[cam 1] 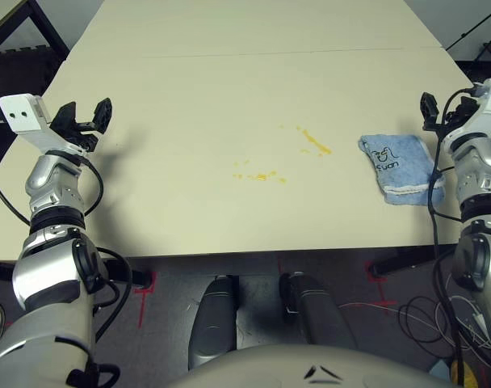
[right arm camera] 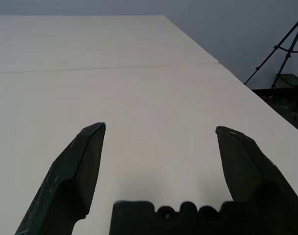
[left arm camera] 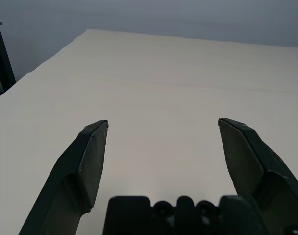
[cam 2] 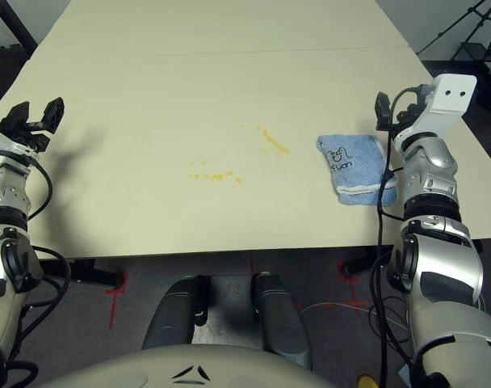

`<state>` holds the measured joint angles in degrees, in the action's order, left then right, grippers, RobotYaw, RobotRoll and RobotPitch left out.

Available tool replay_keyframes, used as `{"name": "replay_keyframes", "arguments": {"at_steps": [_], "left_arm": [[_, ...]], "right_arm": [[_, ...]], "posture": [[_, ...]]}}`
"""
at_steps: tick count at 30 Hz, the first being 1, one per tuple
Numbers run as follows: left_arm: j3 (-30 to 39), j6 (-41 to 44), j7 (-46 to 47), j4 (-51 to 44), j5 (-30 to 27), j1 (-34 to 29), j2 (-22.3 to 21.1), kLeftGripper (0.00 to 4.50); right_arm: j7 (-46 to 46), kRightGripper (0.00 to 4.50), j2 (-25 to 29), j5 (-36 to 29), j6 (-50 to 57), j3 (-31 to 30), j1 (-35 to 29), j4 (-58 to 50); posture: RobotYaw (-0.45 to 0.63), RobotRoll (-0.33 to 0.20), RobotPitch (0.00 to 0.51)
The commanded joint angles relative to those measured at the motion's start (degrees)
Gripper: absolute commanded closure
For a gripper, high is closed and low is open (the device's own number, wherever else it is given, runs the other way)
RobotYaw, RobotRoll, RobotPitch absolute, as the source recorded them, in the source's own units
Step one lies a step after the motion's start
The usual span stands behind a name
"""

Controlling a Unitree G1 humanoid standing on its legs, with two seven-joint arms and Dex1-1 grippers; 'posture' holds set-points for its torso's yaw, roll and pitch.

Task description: Wipe the water off the table with a rag.

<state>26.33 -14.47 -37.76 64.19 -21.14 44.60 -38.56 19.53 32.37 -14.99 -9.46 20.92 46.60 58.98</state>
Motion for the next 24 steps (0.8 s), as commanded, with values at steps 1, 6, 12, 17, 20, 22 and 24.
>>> {"name": "replay_keyframes", "arguments": {"at_steps": [1,6,12,17,20,22,24], "left_arm": [[0.53,-0.32,0.29,0.48,-0.02,-0.46,-0.54,0.00],[0.50,-0.32,-0.05,0.13,-0.09,-0.14,-0.20,0.00],[-0.54,4.32,-7.29,-3.45,-1.85,0.26,-0.04,0.00],[-4.40,13.42,-19.57,-13.53,-3.61,-2.79,-0.23,0.00],[-6.60,19.19,-25.63,-20.39,-4.90,-5.02,-1.04,0.00],[-8.28,23.50,-29.74,-25.20,-5.79,-6.53,-1.98,0.00],[-10.29,26.43,-34.02,-29.38,-6.01,-8.28,-3.16,0.00]], "right_arm": [[0.10,0.02,0.25,0.38,-0.56,-0.02,0.93,1.06],[0.21,0.02,0.26,0.33,-0.67,0.01,1.04,0.95],[0.36,0.02,0.52,0.25,-0.56,0.13,0.96,0.84],[0.46,0.02,0.69,0.30,-0.30,0.05,1.01,0.61],[0.66,0.02,0.93,0.37,-0.27,0.04,1.06,0.92],[0.82,0.02,1.16,0.42,-0.31,0.06,1.18,1.35],[0.90,0.02,1.33,0.46,-0.21,0.04,1.41,1.57]], "posture": [[0.11,0.000,0.169],[0.11,0.000,0.171],[0.11,0.000,0.173],[0.12,0.000,0.175],[0.12,0.000,0.175],[0.13,0.000,0.173],[0.13,0.000,0.173]]}}
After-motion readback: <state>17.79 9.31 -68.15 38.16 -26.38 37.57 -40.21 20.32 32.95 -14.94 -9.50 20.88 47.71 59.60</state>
